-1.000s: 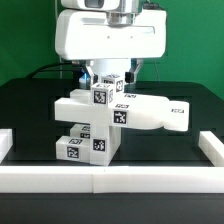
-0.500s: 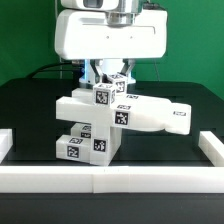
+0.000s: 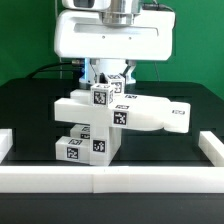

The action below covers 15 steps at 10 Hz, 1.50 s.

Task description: Assemble chair

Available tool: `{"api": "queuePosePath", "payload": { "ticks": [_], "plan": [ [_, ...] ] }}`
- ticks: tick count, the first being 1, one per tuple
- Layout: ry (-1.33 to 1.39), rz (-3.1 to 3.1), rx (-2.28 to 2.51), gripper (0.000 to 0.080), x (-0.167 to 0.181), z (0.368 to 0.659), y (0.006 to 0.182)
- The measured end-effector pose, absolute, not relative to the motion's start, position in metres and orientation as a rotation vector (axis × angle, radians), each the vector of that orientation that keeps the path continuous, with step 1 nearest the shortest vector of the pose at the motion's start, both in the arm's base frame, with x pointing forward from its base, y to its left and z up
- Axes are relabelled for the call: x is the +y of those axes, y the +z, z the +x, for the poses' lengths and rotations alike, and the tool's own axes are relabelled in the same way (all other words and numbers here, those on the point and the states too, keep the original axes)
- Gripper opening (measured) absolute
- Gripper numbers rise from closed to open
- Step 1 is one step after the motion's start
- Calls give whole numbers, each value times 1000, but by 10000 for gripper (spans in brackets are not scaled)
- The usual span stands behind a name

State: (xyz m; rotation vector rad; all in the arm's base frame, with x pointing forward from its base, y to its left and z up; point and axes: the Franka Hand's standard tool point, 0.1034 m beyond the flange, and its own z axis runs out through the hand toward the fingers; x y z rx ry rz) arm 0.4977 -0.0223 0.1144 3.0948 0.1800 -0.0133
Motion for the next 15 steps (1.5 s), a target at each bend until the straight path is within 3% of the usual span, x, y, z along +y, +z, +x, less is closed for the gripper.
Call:
{"api": "queuePosePath", "payload": {
  "ticks": [10,13,14,15],
  "plan": [
    [5,2989,-865,290,-18,498,113],
    [6,2957,-975,291,-17,497,113],
    [6,2960,-963,530,-17,497,113],
    [5,2977,-907,530,-17,497,113]
  ]
}}
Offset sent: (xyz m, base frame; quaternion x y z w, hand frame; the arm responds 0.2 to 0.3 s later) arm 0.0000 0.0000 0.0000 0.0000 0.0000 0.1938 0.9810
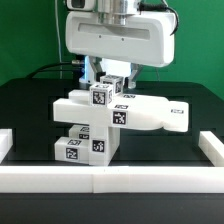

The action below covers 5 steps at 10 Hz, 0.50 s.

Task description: Assemble chair

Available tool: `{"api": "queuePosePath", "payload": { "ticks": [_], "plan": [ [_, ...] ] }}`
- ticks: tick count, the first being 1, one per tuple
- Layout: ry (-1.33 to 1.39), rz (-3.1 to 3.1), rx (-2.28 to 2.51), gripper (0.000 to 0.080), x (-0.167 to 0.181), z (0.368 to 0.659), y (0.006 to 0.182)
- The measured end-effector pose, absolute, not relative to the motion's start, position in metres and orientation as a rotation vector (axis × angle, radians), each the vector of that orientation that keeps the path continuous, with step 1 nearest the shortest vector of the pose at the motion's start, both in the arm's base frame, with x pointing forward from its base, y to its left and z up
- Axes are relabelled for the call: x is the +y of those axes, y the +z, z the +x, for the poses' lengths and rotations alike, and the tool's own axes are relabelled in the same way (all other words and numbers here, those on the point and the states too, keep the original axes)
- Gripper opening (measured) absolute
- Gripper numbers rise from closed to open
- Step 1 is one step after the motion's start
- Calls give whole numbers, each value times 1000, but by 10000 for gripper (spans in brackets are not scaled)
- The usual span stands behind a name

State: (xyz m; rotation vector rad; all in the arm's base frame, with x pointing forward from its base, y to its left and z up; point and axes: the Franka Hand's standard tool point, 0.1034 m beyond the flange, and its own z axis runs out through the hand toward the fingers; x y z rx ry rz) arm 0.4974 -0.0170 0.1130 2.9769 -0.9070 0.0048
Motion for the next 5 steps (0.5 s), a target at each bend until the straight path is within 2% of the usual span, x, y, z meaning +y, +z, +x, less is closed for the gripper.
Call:
{"api": "queuePosePath", "payload": {
  "ticks": [1,5],
  "plan": [
    [5,2980,-895,627,-16,497,113],
    [-1,3083,-407,648,-16,498,114]
  ]
}}
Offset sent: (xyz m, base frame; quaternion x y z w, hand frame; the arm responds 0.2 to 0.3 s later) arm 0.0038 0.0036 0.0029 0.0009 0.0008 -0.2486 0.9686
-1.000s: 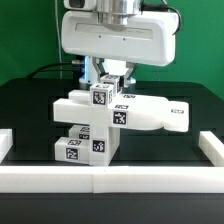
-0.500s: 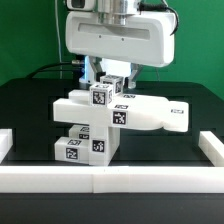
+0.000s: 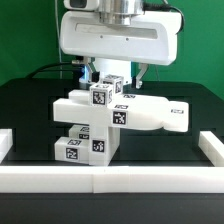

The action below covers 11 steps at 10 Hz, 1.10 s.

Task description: Assemble chair

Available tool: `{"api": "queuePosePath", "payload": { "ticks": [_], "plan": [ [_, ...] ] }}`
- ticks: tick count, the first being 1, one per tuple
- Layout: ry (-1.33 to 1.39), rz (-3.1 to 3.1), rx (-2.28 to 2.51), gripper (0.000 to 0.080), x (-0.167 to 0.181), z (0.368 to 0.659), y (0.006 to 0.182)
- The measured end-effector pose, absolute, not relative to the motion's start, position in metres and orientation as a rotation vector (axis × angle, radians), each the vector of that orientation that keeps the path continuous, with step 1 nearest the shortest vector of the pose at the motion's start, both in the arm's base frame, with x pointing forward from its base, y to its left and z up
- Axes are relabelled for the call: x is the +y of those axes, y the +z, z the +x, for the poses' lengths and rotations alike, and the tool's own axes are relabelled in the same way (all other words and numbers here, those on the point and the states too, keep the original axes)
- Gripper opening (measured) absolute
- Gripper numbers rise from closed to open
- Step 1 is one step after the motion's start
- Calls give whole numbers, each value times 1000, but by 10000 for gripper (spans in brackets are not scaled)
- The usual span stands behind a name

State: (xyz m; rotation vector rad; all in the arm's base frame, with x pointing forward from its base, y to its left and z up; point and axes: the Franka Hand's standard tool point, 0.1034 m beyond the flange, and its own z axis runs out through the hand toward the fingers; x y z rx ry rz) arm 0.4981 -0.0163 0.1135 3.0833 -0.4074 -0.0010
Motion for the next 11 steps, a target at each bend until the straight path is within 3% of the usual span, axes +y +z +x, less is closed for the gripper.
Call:
{"api": "queuePosePath", "payload": {
  "ticks": [8,11],
  "plan": [
    [-20,3025,729,648,-21,498,113],
    [-30,2980,872,648,-23,497,113]
  ]
}}
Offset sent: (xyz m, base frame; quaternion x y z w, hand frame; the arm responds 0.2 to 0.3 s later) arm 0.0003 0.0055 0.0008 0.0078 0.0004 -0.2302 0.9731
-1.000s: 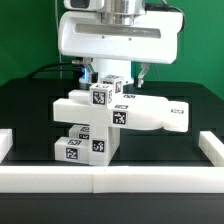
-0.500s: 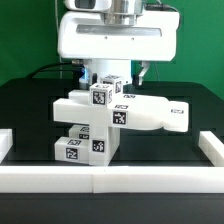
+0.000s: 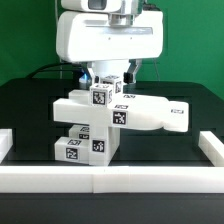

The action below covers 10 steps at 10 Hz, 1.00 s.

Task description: Assemble chair

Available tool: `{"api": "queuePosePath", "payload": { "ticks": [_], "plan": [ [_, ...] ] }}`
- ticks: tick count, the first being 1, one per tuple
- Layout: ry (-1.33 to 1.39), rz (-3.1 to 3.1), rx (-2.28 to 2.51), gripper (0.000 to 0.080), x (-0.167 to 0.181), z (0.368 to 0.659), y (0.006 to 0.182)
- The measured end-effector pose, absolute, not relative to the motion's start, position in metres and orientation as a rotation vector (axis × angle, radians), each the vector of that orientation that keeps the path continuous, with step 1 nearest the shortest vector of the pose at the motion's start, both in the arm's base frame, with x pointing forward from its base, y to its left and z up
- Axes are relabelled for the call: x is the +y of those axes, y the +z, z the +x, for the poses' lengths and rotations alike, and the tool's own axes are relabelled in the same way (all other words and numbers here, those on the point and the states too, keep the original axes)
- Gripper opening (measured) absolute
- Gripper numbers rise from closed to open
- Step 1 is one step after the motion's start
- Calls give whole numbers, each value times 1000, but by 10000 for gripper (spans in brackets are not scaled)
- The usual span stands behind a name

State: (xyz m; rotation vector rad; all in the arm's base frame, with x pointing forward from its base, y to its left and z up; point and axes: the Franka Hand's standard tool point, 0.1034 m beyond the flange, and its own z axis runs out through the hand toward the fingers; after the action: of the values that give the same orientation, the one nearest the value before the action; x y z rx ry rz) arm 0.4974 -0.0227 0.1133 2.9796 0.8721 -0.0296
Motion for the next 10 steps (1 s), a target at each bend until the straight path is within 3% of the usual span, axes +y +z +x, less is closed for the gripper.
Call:
{"api": "queuePosePath", "payload": {
  "ticks": [2,3,4,10],
  "plan": [
    [-30,2980,869,382,-23,497,113],
    [-29,2986,849,382,-23,497,113],
    [-28,2995,815,285,-23,497,113],
    [-18,3093,250,285,-23,497,113]
  ]
}}
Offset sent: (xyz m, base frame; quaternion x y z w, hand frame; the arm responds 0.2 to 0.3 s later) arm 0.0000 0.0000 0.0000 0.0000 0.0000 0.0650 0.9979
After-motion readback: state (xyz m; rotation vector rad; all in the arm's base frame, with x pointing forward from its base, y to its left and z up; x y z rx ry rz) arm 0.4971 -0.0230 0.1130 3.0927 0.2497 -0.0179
